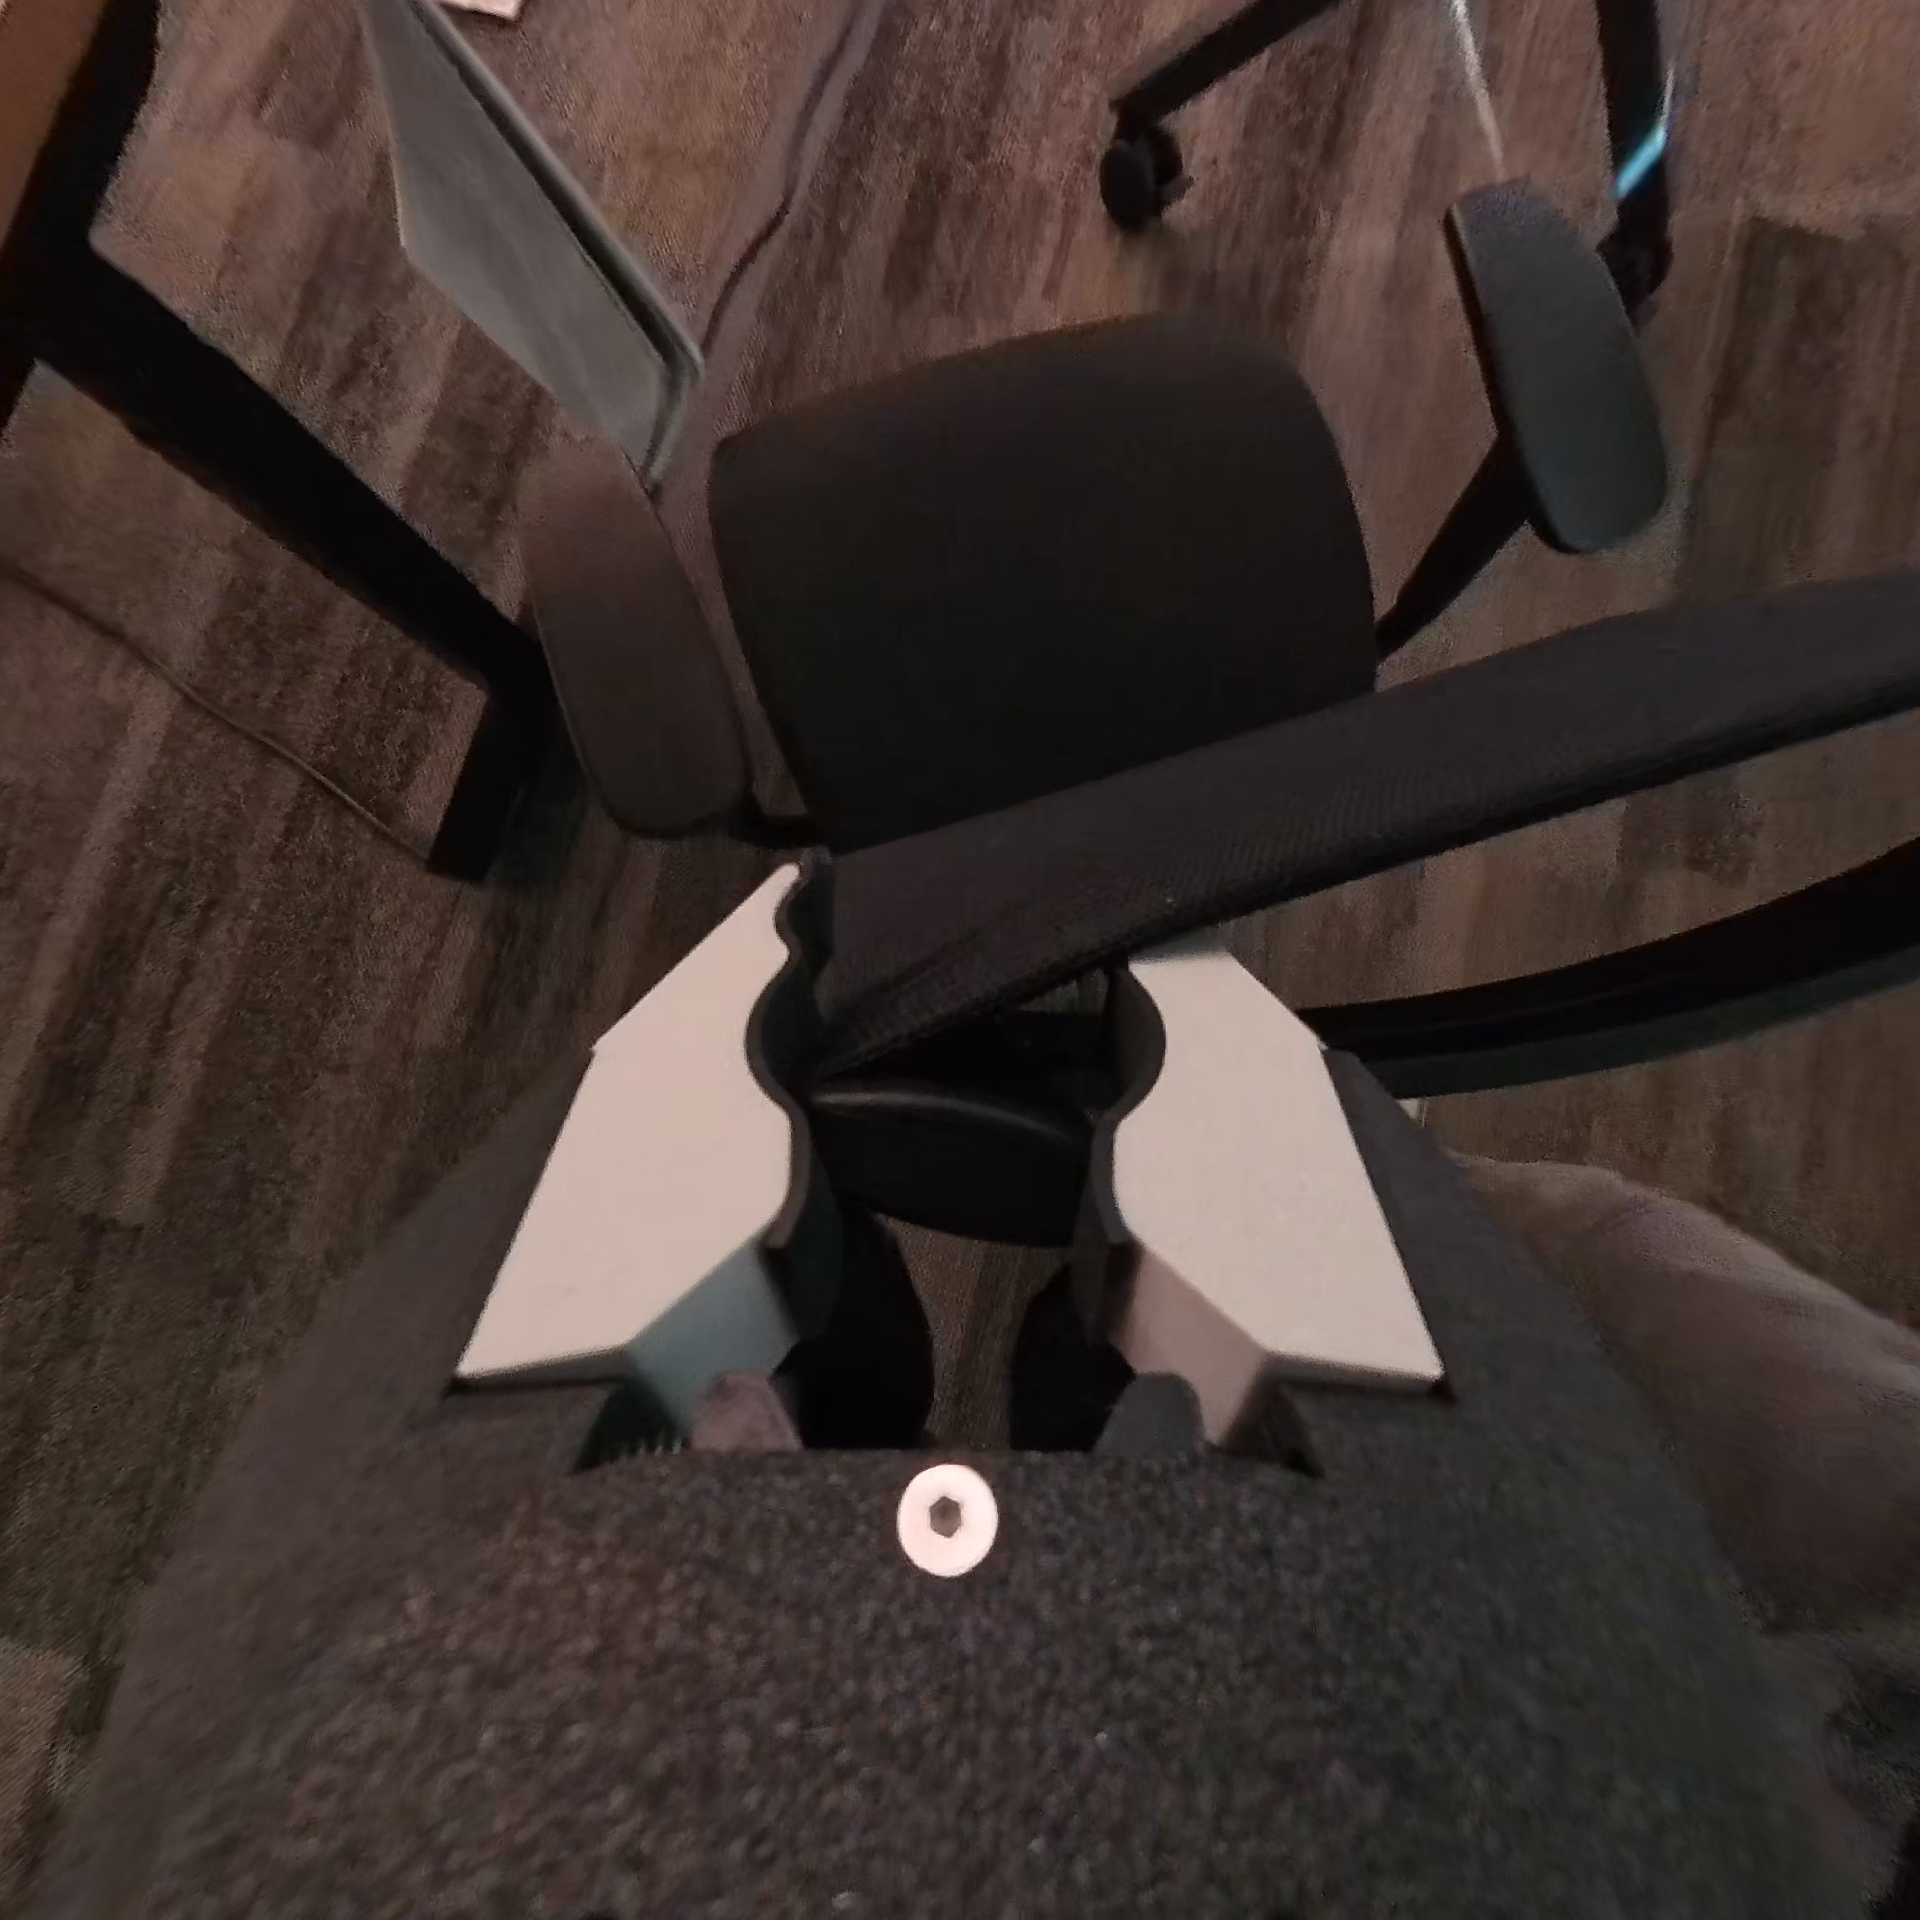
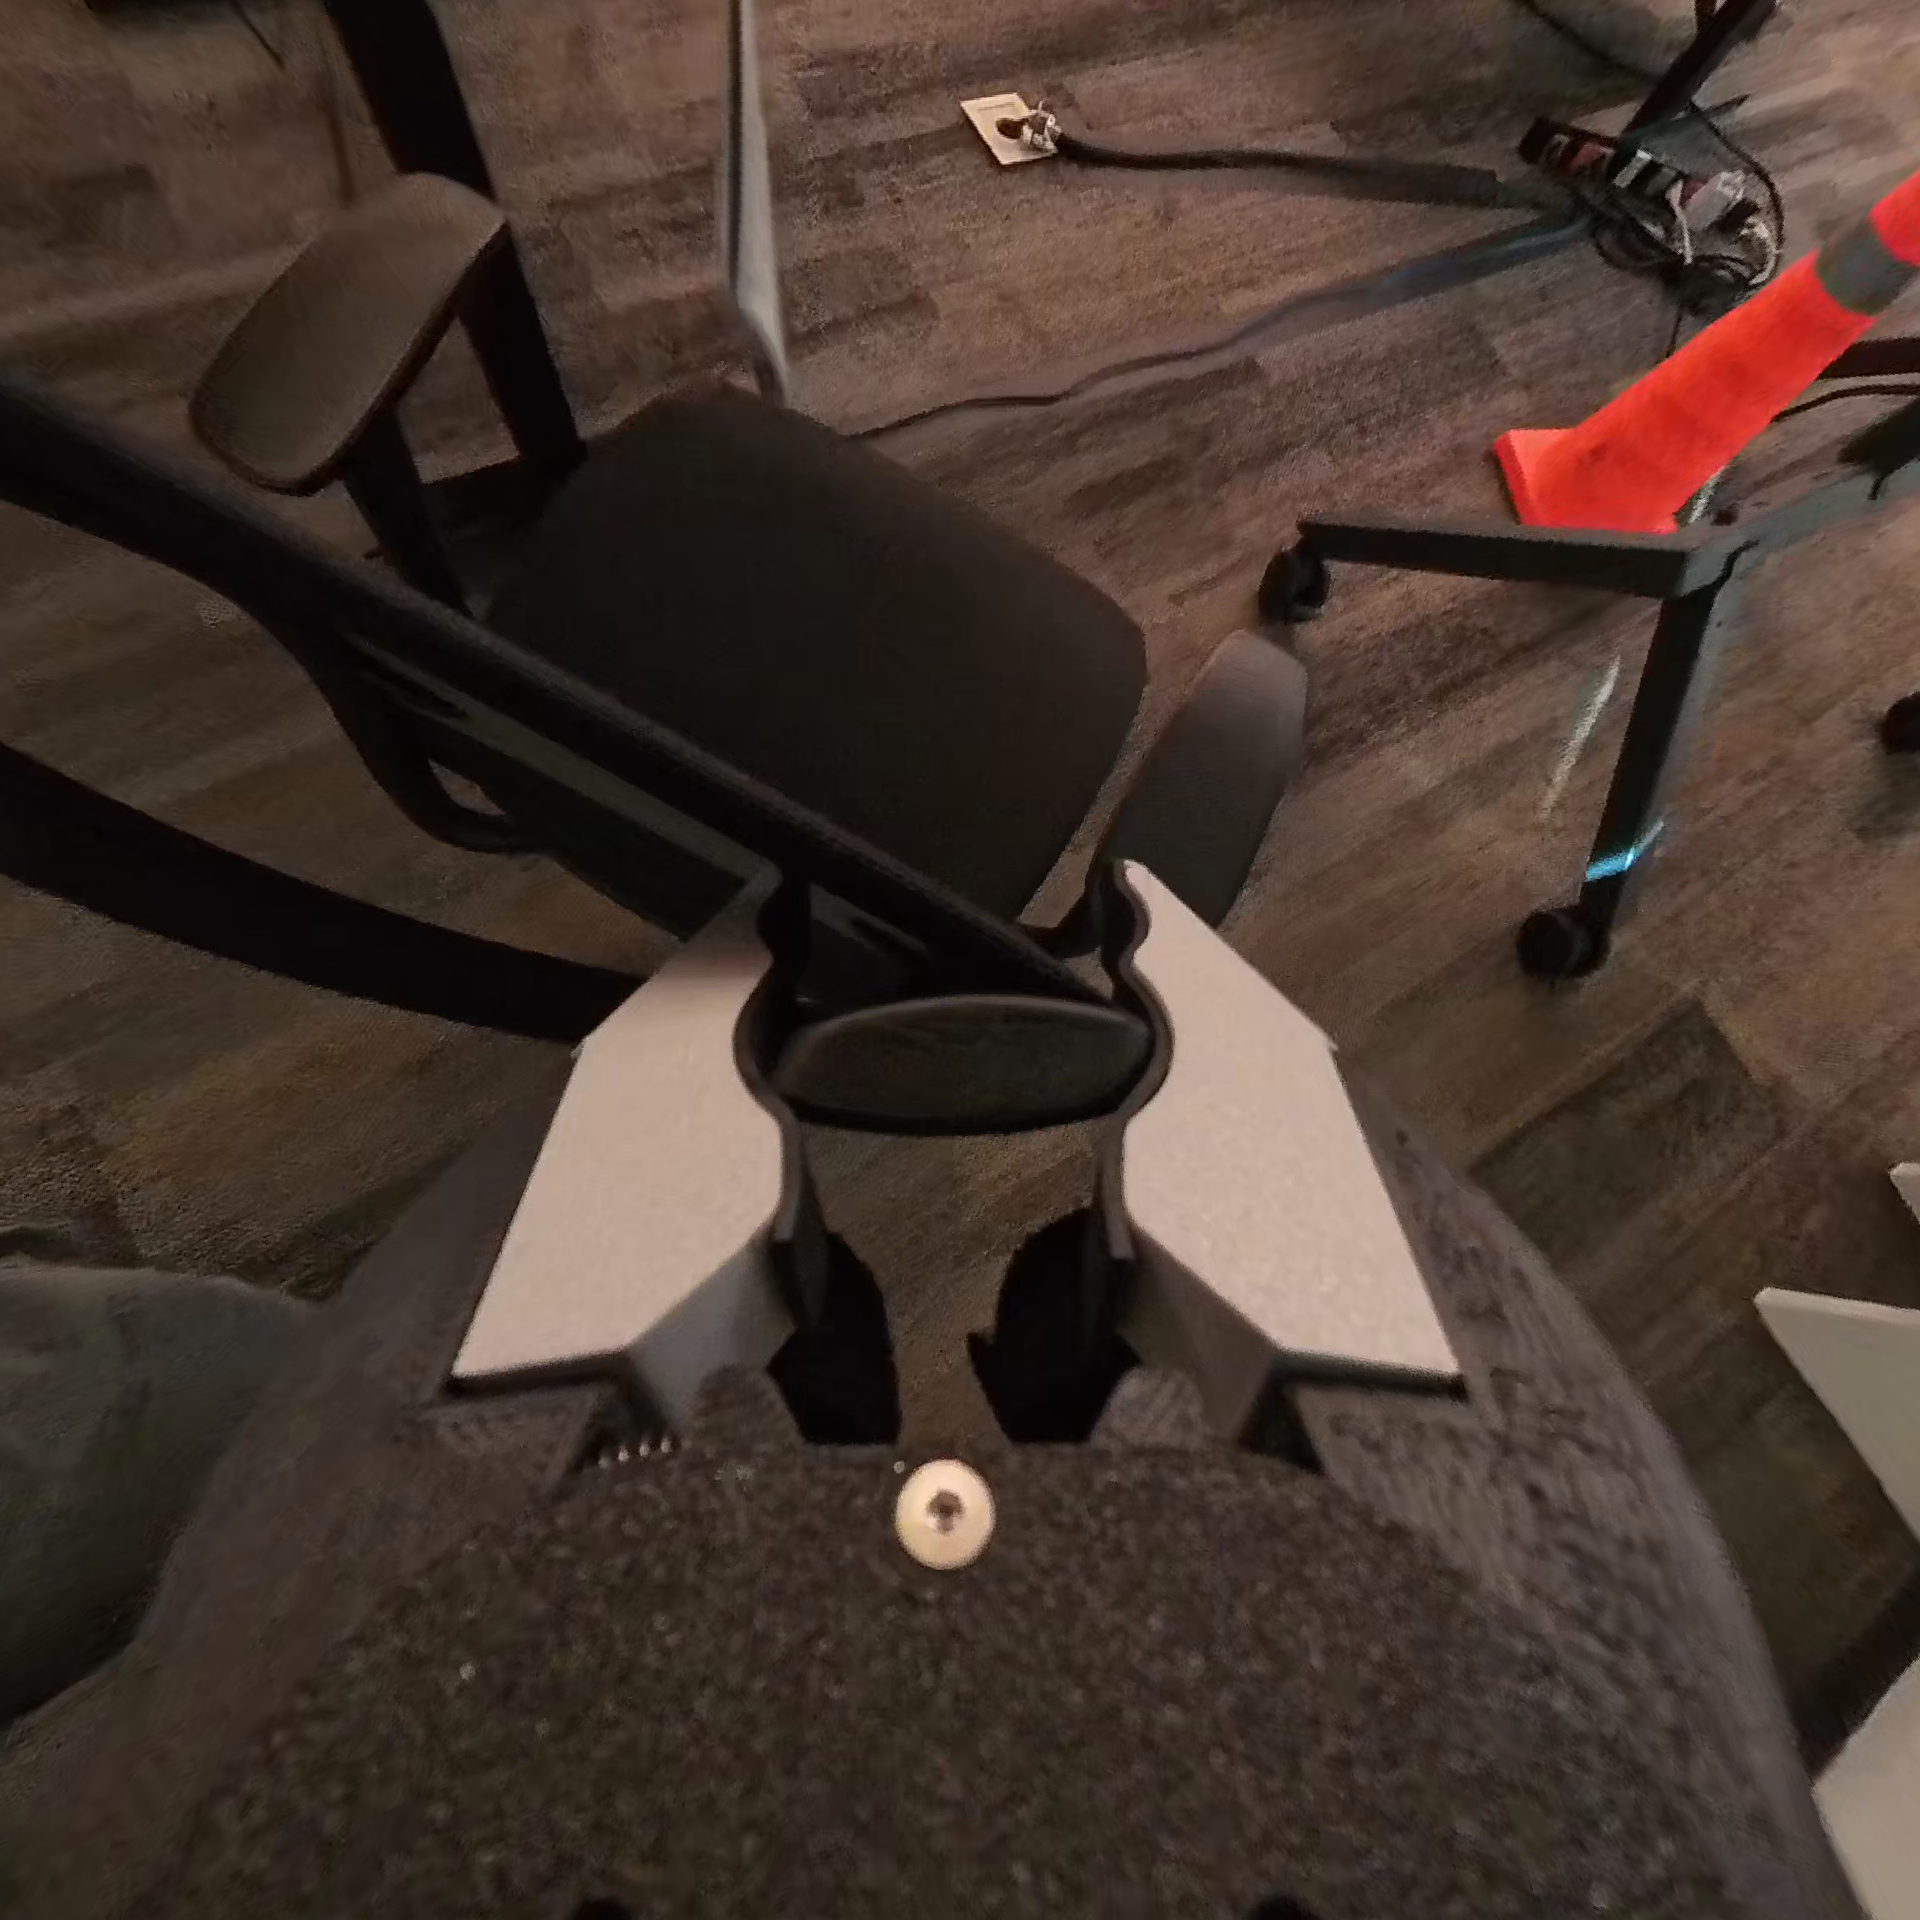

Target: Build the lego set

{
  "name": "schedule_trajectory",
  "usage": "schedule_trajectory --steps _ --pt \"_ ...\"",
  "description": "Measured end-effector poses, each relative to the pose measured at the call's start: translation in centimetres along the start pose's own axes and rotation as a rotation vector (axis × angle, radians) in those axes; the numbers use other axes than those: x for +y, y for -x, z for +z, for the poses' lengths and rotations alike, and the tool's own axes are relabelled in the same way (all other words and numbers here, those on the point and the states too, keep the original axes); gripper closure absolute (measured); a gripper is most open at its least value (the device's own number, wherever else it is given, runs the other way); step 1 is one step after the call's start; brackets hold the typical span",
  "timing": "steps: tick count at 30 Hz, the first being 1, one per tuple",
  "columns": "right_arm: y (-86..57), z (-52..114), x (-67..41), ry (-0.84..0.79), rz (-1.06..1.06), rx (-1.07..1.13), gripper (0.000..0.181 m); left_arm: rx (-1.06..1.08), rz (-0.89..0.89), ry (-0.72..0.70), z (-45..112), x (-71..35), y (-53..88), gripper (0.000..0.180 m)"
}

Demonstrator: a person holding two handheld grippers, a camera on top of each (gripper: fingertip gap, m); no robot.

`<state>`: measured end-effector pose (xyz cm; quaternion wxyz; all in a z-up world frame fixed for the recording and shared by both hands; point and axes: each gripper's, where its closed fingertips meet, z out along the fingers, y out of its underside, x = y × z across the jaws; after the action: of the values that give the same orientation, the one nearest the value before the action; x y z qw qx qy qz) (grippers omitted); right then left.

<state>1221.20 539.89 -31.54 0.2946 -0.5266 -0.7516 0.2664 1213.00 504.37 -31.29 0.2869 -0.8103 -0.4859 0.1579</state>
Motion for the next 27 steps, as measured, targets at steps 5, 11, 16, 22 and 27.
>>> schedule_trajectory --steps 5,11,16,22,27 --pt "-9.1 7.3 -4.4 -0.014 -0.024 -0.029 0.122 -0.052 -0.057 -0.047 6.6 -8.2 -1.3 0.13" --pt "-20.1 16.1 -10.1 -0.03 -0.063 -0.095 0.124 -0.135 -0.157 -0.042 12.9 -16.2 -4.1 0.13" --pt "-28.2 23.8 -15.3 0.007 -0.133 -0.162 0.124 -0.199 -0.212 -0.026 18.5 -23.5 -5.6 0.13" --pt "-33.2 32.2 -22.4 -0.038 -0.152 -0.161 0.125 -0.238 -0.28 -0.04 24.4 -30.5 -2.8 0.13" --pt "-37.8 39.5 -28.0 -0.009 -0.1 -0.086 0.123 -0.246 -0.287 -0.051 29.7 -37.8 0.3 0.13"
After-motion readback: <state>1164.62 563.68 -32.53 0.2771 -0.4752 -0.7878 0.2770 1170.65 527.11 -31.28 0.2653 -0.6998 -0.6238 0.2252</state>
